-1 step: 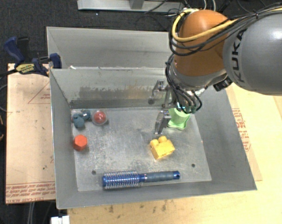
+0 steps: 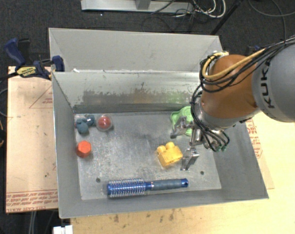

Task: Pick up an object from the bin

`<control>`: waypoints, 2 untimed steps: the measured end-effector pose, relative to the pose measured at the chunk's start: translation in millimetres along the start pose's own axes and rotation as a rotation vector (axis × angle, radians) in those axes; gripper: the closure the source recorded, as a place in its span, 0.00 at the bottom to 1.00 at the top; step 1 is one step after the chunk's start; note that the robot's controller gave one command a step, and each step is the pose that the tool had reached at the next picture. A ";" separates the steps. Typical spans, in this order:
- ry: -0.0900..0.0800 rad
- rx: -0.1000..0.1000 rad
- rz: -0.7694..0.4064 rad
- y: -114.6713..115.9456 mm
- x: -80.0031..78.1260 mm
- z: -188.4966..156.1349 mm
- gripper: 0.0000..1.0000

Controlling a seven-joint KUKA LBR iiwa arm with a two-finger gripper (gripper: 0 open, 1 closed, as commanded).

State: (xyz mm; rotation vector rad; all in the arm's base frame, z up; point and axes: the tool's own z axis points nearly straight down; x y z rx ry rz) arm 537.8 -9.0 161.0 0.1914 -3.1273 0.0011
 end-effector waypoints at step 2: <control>-0.012 -0.001 0.001 20.3 -4.2 79.0 1.00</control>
Offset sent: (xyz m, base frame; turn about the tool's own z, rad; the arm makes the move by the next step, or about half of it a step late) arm -0.0008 0.0196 -0.0820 0.0006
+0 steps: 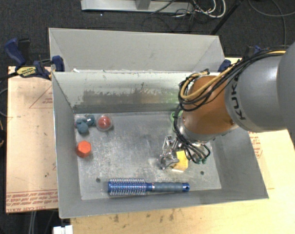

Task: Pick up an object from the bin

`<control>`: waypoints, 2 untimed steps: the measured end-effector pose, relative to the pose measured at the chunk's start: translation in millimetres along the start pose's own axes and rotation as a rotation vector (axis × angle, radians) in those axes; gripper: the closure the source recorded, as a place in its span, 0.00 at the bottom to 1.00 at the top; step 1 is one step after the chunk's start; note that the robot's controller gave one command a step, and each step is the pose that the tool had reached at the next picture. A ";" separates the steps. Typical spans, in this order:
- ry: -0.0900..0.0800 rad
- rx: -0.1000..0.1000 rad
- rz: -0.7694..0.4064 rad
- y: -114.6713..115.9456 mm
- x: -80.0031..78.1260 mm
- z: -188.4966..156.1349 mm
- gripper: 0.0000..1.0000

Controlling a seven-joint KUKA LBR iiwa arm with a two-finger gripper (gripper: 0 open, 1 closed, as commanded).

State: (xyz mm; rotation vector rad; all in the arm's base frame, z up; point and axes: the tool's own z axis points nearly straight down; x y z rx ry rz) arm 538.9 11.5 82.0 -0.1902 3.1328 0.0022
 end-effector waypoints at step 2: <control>-0.004 0.002 -0.143 -22.2 52.5 -47.3 0.00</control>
Offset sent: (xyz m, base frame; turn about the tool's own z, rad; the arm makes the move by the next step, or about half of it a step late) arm 0.0000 0.0000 0.0000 0.0000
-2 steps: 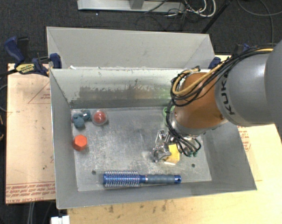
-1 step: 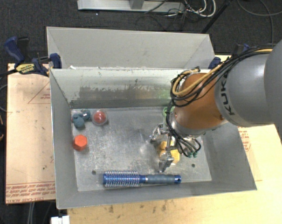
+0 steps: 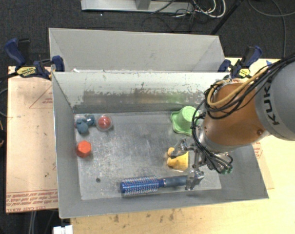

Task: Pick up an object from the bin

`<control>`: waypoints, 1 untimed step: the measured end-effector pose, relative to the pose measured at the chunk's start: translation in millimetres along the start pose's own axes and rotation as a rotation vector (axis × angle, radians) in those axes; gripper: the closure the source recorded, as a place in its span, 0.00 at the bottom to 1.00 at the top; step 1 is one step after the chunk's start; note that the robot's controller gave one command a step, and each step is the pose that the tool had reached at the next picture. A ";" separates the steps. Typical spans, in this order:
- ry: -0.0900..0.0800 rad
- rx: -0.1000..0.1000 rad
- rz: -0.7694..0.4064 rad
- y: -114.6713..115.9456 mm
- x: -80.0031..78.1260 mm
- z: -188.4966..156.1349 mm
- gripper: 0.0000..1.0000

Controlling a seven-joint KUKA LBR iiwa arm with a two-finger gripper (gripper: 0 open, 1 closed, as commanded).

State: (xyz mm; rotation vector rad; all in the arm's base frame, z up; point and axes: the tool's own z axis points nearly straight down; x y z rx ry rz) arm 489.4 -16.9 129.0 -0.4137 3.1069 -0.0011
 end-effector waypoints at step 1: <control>-0.003 -0.003 0.011 35.2 -52.0 -48.7 0.00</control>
Offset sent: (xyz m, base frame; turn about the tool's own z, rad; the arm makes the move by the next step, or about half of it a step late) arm 0.0372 0.0434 0.0459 0.0165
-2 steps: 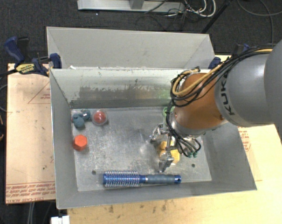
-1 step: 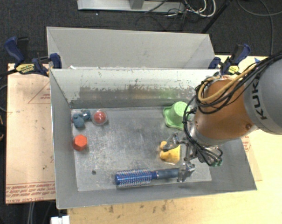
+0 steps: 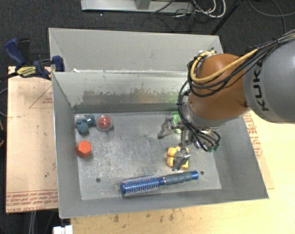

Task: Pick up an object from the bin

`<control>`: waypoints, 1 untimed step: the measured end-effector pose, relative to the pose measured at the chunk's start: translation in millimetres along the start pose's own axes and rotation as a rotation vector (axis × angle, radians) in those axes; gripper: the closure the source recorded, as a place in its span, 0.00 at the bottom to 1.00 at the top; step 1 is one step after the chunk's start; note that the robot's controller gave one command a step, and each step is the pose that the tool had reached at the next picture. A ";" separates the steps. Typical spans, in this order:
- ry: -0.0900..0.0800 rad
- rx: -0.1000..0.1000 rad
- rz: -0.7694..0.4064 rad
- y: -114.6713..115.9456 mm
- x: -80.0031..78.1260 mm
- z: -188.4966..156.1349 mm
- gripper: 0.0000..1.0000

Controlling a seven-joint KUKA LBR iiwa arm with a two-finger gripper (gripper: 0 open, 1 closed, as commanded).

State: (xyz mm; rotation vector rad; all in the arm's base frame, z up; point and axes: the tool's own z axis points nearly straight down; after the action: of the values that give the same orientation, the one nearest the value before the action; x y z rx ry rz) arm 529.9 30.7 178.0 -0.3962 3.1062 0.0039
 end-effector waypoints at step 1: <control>0.001 -0.002 -0.153 -47.7 22.8 104.6 0.00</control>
Offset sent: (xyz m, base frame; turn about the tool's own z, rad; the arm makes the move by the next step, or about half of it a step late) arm -0.0126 -0.0535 -0.1080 -0.1557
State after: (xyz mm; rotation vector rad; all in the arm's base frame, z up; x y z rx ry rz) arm 520.9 -20.8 73.1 -0.6321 3.0682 0.0054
